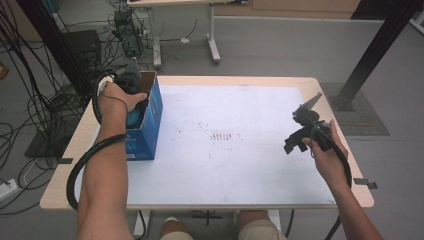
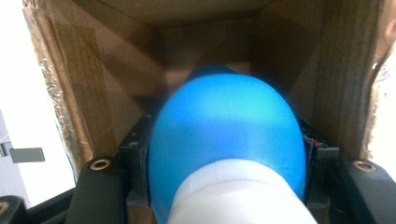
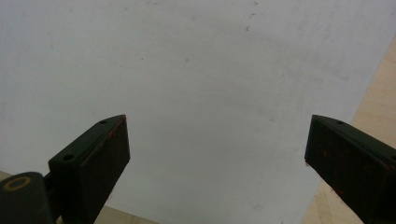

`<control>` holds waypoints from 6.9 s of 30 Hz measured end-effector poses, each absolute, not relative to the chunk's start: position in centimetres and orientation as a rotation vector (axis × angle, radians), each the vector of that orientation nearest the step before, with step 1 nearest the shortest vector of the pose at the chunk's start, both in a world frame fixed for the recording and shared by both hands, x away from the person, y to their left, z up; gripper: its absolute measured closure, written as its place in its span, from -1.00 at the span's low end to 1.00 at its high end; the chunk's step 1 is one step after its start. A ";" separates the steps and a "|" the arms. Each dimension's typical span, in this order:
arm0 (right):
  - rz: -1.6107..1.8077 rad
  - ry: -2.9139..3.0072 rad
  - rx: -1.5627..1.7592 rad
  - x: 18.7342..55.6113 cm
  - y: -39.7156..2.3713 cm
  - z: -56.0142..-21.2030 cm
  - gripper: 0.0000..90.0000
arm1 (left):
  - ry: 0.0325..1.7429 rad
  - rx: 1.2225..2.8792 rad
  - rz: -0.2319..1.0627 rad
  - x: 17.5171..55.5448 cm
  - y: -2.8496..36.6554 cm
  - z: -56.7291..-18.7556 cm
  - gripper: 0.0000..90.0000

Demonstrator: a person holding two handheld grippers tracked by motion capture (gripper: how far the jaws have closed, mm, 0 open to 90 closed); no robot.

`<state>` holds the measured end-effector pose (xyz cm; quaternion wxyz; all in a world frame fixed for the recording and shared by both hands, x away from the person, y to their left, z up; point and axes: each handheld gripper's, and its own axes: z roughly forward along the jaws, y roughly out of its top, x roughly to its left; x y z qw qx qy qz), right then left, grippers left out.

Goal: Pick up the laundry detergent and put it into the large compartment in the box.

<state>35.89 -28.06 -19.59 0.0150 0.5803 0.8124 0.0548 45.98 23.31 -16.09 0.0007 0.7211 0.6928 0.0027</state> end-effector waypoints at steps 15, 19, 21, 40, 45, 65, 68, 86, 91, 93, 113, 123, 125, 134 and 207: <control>0.170 2.528 1.800 35.8 -28.0 -19.7 -0.85 | 2.177 2.263 0.011 46.0 23.2 -16.1 -0.17; 0.169 2.530 1.797 35.8 -28.0 -19.7 -0.86 | 2.178 2.263 0.011 46.0 23.2 -16.1 -0.17; 0.169 2.530 1.798 35.9 -28.0 -19.7 -0.86 | 2.178 2.263 0.010 46.0 23.3 -16.1 -0.17; 0.169 2.528 1.793 35.9 -27.8 -19.5 -0.86 | 2.177 2.260 0.013 46.0 23.3 -16.1 -0.17; 0.170 2.529 1.787 35.9 -27.8 -19.4 -0.85 | 2.178 2.259 0.013 46.0 23.3 -16.1 -0.17; 0.170 2.529 1.793 35.8 -27.9 -19.6 -0.86 | 2.177 2.255 0.013 45.9 23.4 -16.1 -0.17; 0.169 2.529 1.792 35.9 -27.9 -19.6 -0.85 | 2.176 2.256 0.014 45.9 23.4 -16.1 -0.17; 0.169 2.527 1.793 35.8 -27.9 -19.5 -0.86 | 2.177 2.255 0.015 45.8 23.4 -16.1 -0.17; 0.167 2.528 1.794 35.8 -27.9 -19.5 -0.85 | 2.177 2.255 0.015 45.9 23.4 -16.1 -0.17; 0.167 2.526 1.795 35.8 -27.8 -19.5 -0.85 | 2.178 2.253 0.016 45.8 23.4 -16.1 -0.17; 0.165 2.530 1.795 35.9 -27.7 -19.5 -0.86 | 2.180 2.250 0.018 45.8 23.3 -16.1 -0.17; 0.166 2.530 1.796 35.9 -27.8 -19.5 -0.86 | 2.180 2.246 0.019 45.8 23.4 -16.1 -0.18; 0.166 2.529 1.794 35.9 -27.7 -19.5 -0.85 | 2.179 2.246 0.018 45.8 23.4 -16.1 -0.18; 0.172 2.530 1.790 35.9 -27.8 -19.5 -0.85 | 2.179 2.235 0.007 45.8 23.6 -16.1 -0.18; 0.180 2.523 1.781 38.0 -26.3 -17.6 -0.86 | 1.223 2.719 -0.046 39.6 10.8 -8.0 -0.79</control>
